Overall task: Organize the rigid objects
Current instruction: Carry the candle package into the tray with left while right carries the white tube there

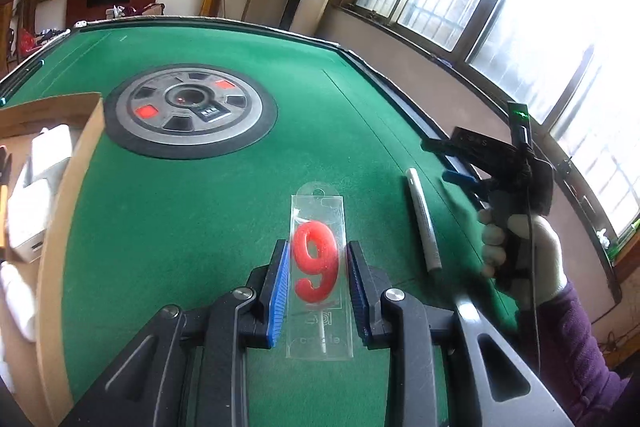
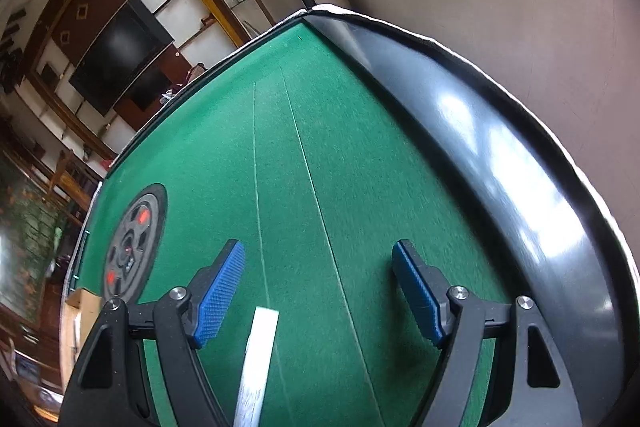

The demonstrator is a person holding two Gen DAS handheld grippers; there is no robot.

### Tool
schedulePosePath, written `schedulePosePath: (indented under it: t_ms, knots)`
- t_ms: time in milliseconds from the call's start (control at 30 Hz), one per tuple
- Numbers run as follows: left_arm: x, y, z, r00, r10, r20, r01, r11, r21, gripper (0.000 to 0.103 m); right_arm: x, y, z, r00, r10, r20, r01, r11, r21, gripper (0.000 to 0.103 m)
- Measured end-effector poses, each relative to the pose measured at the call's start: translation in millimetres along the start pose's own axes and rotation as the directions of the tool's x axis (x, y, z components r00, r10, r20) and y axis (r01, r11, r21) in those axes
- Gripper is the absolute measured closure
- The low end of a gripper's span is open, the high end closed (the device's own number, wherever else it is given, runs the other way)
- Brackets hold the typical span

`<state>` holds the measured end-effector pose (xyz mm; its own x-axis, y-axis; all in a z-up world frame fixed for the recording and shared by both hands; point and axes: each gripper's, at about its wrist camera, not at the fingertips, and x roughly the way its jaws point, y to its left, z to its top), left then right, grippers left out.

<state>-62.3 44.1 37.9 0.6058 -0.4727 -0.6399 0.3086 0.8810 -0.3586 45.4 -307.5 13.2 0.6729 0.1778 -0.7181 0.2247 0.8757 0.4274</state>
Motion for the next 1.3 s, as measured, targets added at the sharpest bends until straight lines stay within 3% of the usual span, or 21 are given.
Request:
schedulePosePath:
  t_ms: [100, 267, 367, 500, 667, 800, 867, 1000, 1133, 1300]
  knots:
    - [-12, 6, -5, 1.000, -0.010, 0.019, 0.010, 1.000, -0.006, 0.074, -23, 10, -21, 1.000, 0.010, -0.014, -0.011, 0.999, -0.047, 0.027]
    - [-16, 18, -9, 0.999, -0.020, 0.027, 0.021, 0.999, -0.036, 0.074, -32, 47, -59, 0.995, -0.069, -0.074, 0.052, 0.976, -0.211, 0.032]
    - [-22, 22, -12, 0.999, -0.003, 0.032, 0.005, 0.999, -0.047, 0.074, -23, 65, -72, 0.990, -0.108, -0.087, 0.081, 0.960, -0.268, 0.055]
    - [-32, 21, -17, 0.999, -0.004, 0.052, 0.006, 0.999, -0.039, 0.074, -16, 84, -86, 0.984, -0.166, -0.064, 0.137, 0.934, -0.330, 0.060]
    - [-40, 24, -24, 0.998, -0.028, 0.064, 0.031, 0.998, -0.055, 0.074, -19, 88, -100, 0.973, -0.229, -0.012, 0.207, 0.900, -0.384, 0.086]
    - [-49, 26, -25, 0.996, -0.030, 0.083, 0.034, 0.998, -0.055, 0.074, -28, 74, -98, 0.987, -0.156, -0.048, 0.133, 0.939, -0.317, 0.089]
    - [-57, 29, -23, 0.994, -0.025, 0.102, 0.031, 0.998, -0.056, 0.074, -35, 68, -98, 0.994, -0.083, -0.069, 0.061, 0.959, -0.277, 0.089]
    - [-85, 55, -21, 0.987, 0.010, 0.159, 0.009, 0.993, -0.117, 0.074, -50, 73, -97, 0.997, 0.021, -0.081, -0.041, 0.968, -0.249, 0.089]
    - [-117, 95, -19, 0.972, 0.099, 0.214, -0.054, 0.977, -0.206, 0.074, -64, 96, -99, 0.987, 0.124, -0.100, -0.146, 0.955, -0.258, 0.089]
    - [-143, 161, -28, 0.944, 0.258, 0.204, -0.176, 0.921, -0.348, 0.074, -65, 134, -105, 0.963, 0.219, -0.155, -0.255, 0.926, -0.279, 0.089]
